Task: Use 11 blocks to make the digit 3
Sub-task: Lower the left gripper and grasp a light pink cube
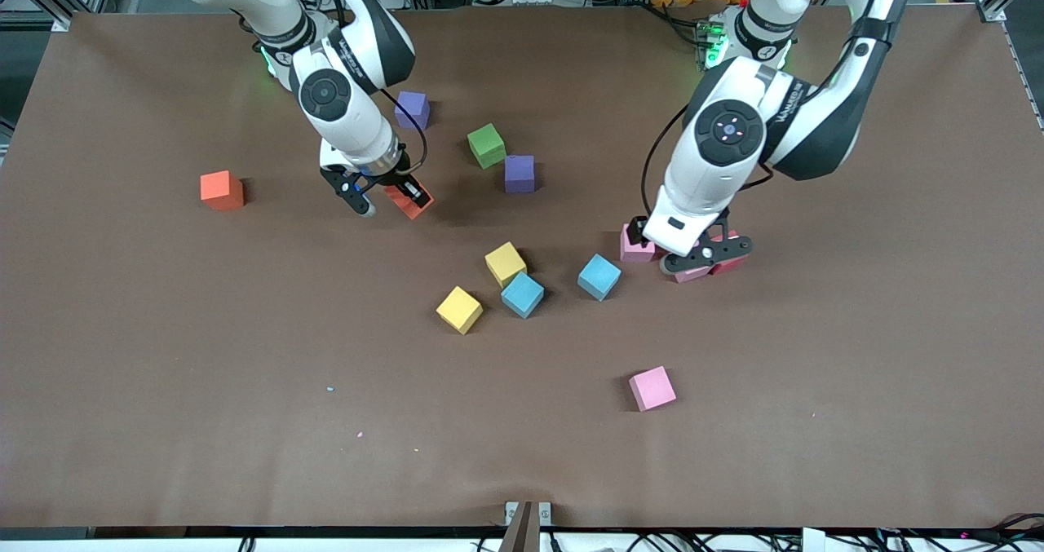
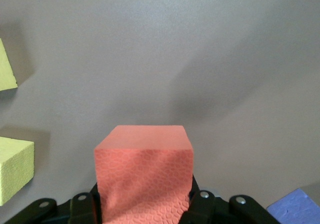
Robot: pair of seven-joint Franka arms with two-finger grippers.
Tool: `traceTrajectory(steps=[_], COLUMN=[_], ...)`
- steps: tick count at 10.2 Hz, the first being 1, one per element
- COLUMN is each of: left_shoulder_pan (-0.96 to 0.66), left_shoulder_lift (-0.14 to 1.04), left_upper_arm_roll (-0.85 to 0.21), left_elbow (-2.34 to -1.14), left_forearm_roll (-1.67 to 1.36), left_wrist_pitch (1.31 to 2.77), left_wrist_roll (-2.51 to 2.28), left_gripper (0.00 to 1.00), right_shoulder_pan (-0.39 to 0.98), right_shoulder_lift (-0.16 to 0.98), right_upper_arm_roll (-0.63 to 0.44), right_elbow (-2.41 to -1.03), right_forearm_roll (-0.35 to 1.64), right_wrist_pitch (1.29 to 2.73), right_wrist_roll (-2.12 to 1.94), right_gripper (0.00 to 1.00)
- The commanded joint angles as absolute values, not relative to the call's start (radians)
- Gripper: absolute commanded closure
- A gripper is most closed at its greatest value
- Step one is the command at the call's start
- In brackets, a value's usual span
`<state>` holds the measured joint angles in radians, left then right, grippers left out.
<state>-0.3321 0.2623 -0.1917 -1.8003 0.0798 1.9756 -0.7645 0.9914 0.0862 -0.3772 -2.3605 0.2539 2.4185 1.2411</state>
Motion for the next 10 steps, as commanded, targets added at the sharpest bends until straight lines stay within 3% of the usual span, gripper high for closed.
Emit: traceTrajectory(steps=[1, 6, 10], left_shoulder_pan=[-0.324, -0.334, -0.36], left_shoulder_lift=[0.242, 0.258, 0.305], left_upper_arm_roll=[-0.209, -0.213, -0.215], left_elbow=[-1.793, -1.726, -1.721], left_forearm_roll=[0.103, 0.101, 0.101], left_wrist_pitch=[1.944, 1.907, 1.914], left_wrist_roll=[-0.744, -0.738, -0.738], left_gripper=[0.0, 0.0, 0.0], right_shoulder_pan=[0.996, 0.974, 0.959], right_shoulder_lift=[0.069, 0.008, 0.008], right_upper_arm_roll=[-0.371, -0.385, -0.38], right_elbow=[-2.355, -2.35, -2.306], right_forearm_roll=[0.241, 0.23, 0.227], right_wrist_pitch=[2.402, 2.274, 2.264], right_wrist_roll=[1.252, 0.929, 0.648], right_gripper=[1.0, 1.0, 1.0])
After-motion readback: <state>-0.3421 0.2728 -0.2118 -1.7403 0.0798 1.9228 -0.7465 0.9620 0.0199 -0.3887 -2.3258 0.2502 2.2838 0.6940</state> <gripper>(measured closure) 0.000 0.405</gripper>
